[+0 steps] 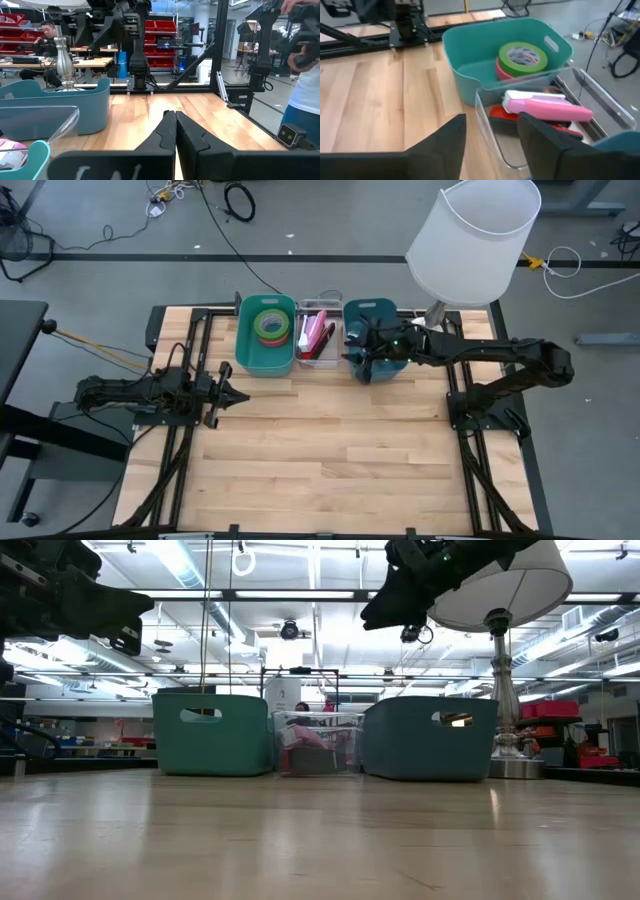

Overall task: Pick and place Stapler, Stapler remover, tape
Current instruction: Return to Home Position

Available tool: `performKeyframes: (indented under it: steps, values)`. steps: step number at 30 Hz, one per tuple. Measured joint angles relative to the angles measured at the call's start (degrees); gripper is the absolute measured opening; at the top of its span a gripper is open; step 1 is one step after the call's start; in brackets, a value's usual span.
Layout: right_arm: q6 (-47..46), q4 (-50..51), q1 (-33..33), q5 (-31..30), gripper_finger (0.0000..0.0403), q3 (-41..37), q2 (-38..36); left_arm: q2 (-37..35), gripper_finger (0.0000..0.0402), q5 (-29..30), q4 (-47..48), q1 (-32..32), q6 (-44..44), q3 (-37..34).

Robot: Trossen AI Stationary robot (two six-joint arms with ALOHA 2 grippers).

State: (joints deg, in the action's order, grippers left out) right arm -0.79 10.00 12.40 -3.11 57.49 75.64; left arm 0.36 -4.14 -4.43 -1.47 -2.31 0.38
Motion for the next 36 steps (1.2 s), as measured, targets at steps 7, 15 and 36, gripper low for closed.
performKeyframes:
  steps: [7, 15, 36]
  values:
    - [0.2, -2.2, -3.2, -1.4, 0.0116, 0.0, 0.0, 0.0, 0.0003, 0.0, 0.0, 0.0, 0.0, 0.0]
    - [-0.1, -2.4, -4.1, 4.8, 0.0048, 0.0, 0.0, 0.0, 0.0003, 0.0, 0.0, 0.0, 0.0, 0.0]
    - [-2.7, -21.7, -6.9, 10.6, 0.0002, -11.2, -4.0, 0.0, 0.0003, 0.0, 0.0, 0.0, 0.0, 0.0]
